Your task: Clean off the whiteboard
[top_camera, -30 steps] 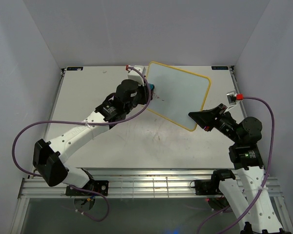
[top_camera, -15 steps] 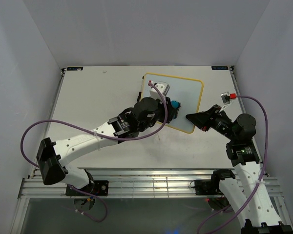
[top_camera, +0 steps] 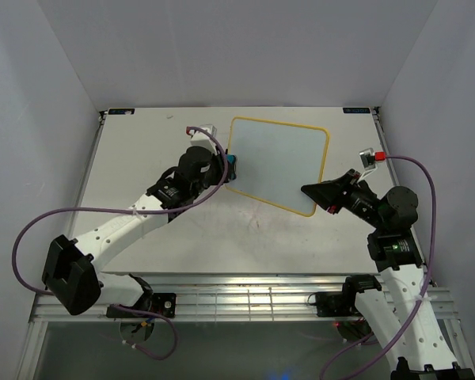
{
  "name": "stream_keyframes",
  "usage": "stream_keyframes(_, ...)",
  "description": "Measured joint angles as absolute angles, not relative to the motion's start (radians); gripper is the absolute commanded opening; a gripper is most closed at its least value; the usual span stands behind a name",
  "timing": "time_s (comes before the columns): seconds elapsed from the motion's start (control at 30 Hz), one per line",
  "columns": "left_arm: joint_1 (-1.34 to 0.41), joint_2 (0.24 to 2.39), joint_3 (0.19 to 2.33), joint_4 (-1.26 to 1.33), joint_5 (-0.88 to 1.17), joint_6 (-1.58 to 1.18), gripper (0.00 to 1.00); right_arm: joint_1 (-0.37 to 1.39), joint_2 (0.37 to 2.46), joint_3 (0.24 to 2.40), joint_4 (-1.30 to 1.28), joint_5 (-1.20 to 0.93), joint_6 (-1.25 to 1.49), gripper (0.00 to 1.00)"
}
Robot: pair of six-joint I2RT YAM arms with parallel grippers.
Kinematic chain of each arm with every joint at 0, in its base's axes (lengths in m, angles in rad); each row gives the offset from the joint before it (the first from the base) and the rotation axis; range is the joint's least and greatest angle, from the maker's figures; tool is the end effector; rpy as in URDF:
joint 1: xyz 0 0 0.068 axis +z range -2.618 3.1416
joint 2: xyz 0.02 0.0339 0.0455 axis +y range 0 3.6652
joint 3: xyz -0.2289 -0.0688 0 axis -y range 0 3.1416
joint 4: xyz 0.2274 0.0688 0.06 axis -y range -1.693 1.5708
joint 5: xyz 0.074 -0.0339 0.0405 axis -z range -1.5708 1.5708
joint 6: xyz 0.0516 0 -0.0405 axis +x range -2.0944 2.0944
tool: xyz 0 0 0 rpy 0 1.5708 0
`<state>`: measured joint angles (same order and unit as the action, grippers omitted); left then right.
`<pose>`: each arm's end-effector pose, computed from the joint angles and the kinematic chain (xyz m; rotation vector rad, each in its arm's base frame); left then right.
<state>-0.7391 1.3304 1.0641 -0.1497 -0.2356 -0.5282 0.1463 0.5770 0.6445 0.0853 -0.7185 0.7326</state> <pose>0.2404 -0.2028 0.2837 0.0576 2.0217 -0.5855 0.1558 0.0573 0.3307 -0.1881 1.5666 1.2081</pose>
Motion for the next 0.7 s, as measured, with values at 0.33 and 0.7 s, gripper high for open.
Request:
stream_keyframes(0.33,-0.676,1.264,0.962,-0.094,-0.170,-0.495,0.00,0.147,0.568,0.680,0.098,-0.740,0.756,0.08)
stream_keyframes(0.7,-0.759,1.190,0.850,0.092,-0.146,-0.509,0.00,0.146,0.564,0.680,0.180,-0.735,0.811,0.08)
